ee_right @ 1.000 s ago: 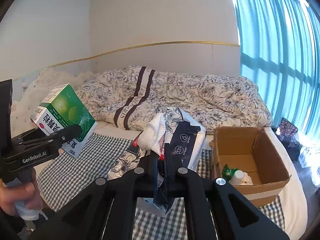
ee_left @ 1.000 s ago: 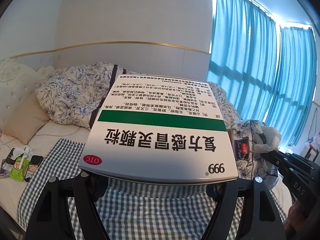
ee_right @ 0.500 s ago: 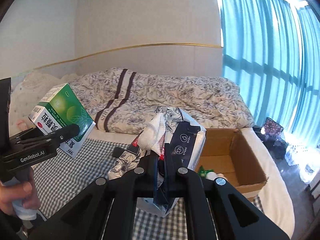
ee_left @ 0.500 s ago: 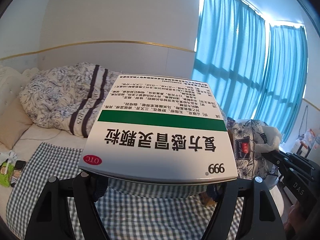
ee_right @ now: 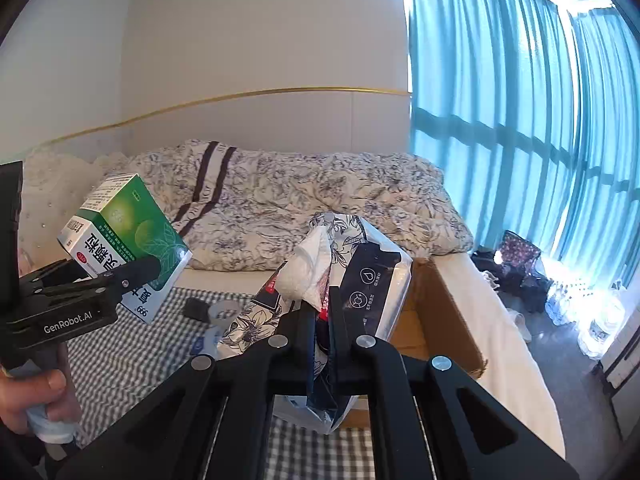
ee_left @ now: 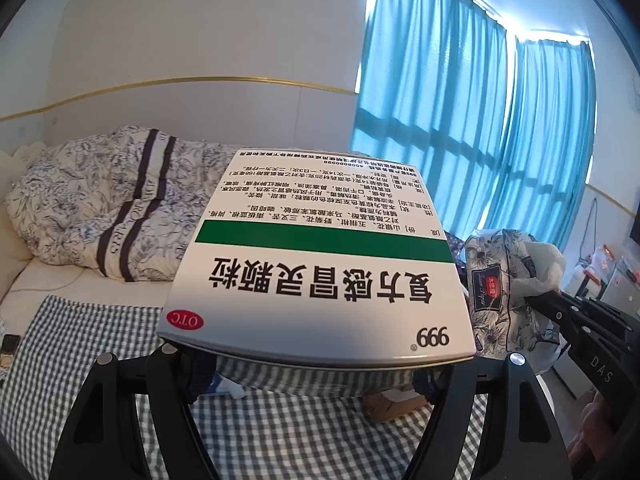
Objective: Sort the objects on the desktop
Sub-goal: 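Lift and carry the medicine box and tissue pack over the cardboard box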
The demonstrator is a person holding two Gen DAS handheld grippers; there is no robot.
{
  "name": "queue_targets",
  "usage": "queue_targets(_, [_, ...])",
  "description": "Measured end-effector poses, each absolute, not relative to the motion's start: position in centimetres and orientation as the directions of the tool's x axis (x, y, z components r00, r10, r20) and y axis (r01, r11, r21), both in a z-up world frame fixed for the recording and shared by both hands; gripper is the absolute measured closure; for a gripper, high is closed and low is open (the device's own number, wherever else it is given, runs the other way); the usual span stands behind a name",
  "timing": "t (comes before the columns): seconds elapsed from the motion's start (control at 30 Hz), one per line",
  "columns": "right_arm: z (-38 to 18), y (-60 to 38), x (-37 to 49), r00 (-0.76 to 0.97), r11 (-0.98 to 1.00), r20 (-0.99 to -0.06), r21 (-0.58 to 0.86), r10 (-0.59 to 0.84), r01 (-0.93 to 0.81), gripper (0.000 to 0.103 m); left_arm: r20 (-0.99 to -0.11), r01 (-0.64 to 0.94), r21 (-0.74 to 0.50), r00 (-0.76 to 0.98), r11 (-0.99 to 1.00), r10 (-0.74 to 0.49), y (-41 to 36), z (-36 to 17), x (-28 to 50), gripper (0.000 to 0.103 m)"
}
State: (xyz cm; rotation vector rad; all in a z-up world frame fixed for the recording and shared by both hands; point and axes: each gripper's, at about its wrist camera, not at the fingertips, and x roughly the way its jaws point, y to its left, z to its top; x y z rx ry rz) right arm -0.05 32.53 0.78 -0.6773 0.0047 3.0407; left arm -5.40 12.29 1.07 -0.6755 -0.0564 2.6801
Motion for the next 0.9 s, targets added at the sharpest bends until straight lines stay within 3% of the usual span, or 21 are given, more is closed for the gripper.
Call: queue_targets(0.9, [-2.0, 42.0, -4.5, -0.877, -0.99, -0.468, 0.033, 0.107, -0.138, 0.099, -0.516, -0.491, -0.101, -0.717, -0.865, 0.468, 23.4, -2.2, -9.6, 0.025])
